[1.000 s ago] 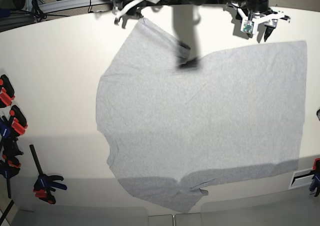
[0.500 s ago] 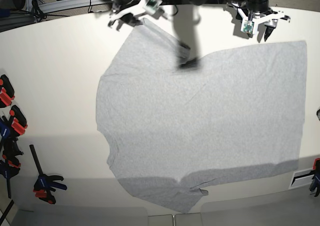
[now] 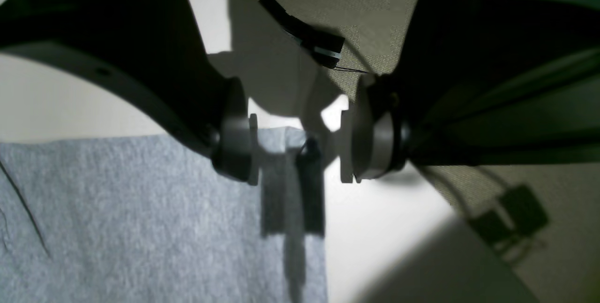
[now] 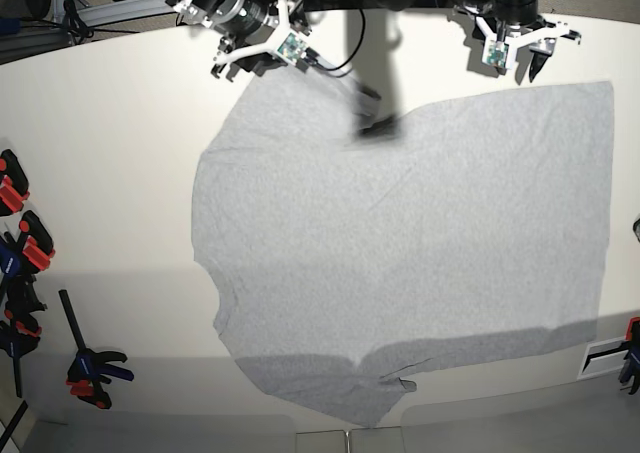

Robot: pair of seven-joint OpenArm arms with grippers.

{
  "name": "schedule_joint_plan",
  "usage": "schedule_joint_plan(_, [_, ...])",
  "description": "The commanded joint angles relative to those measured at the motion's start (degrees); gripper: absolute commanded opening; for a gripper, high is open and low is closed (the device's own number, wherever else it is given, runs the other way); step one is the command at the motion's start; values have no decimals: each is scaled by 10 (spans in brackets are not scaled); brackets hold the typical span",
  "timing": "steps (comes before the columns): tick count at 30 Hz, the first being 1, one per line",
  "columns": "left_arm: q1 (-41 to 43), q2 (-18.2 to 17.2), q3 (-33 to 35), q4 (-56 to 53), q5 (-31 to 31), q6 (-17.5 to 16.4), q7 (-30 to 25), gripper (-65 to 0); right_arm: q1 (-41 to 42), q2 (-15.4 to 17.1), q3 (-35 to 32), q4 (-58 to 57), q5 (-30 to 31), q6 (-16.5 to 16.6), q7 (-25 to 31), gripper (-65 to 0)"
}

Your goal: Fold the T-shirt properly

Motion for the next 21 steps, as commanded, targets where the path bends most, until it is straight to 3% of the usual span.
schedule_joint_plan(1, [5, -3, -2, 11, 7, 8, -8, -390, 2, 4, 3, 2, 1, 3, 11, -314])
schedule_joint_plan(13, [5, -3, -2, 11, 7, 8, -3, -390, 15, 4, -2, -66, 0, 9, 42, -314])
schedule_joint_plan(19, [5, -3, -2, 11, 7, 8, -3, -390, 18, -19, -2, -94, -1, 10, 37, -315])
schedule_joint_plan(21, [5, -3, -2, 11, 7, 8, -3, -390, 18, -27, -2, -94, -1, 24, 23, -323])
